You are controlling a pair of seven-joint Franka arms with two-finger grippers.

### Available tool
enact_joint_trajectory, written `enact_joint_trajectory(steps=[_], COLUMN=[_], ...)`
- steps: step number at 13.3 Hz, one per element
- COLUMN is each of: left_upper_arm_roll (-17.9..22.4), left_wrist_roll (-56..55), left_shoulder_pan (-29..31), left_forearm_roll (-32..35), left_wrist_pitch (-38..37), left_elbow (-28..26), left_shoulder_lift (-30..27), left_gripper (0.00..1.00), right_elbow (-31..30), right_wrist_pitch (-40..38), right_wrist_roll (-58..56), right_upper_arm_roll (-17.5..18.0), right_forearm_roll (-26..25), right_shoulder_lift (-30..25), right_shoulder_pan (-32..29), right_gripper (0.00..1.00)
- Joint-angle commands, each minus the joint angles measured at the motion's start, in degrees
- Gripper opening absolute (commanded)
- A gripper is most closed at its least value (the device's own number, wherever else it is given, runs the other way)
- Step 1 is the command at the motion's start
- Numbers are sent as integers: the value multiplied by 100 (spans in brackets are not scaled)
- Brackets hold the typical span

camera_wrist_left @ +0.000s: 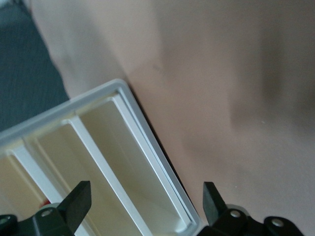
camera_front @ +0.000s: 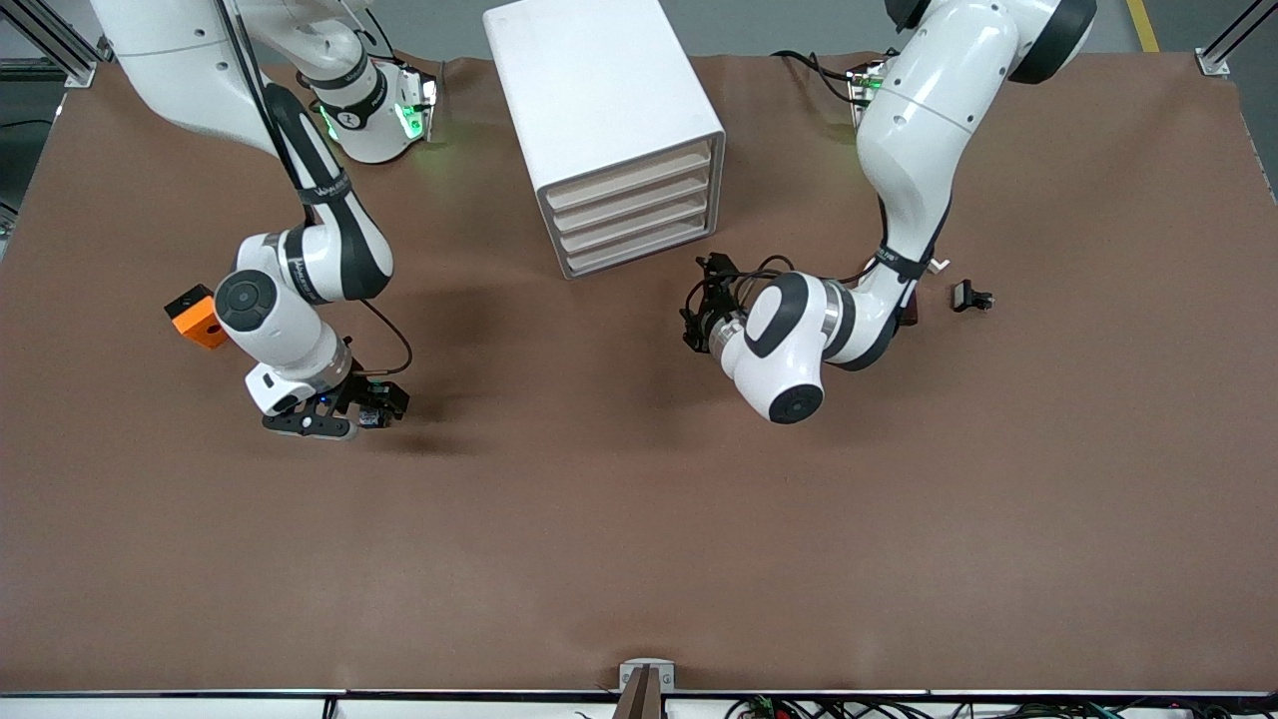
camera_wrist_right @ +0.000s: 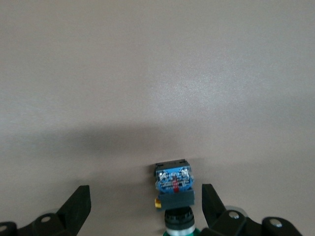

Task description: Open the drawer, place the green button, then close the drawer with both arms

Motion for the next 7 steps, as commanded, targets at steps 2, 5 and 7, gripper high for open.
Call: enact_joint_trajectory(steps=[2,5,7], left_upper_arm_roll=[-11,-11,-11], left_wrist_roll=[-1462,-1850,-2176], left_shoulder_pan=[-129,-437,-568], left_forearm_roll=[-411,-649,-868], left_wrist_pitch=[-26,-35,-43], left_elbow=[136,127,136], left_shoulder_lift=[202,298,396], left_gripper=[100,100,92], right_elbow=[71,71,71], right_wrist_pitch=[144,161,205], right_wrist_roll=[29,90,99], right_upper_arm_roll=[-21,-47,-56], right_forearm_roll=[-113,-113,-113], right_shoulder_lift=[181,286,331], right_shoulder_pan=[-25,-51,-60], right_gripper=[100,100,100])
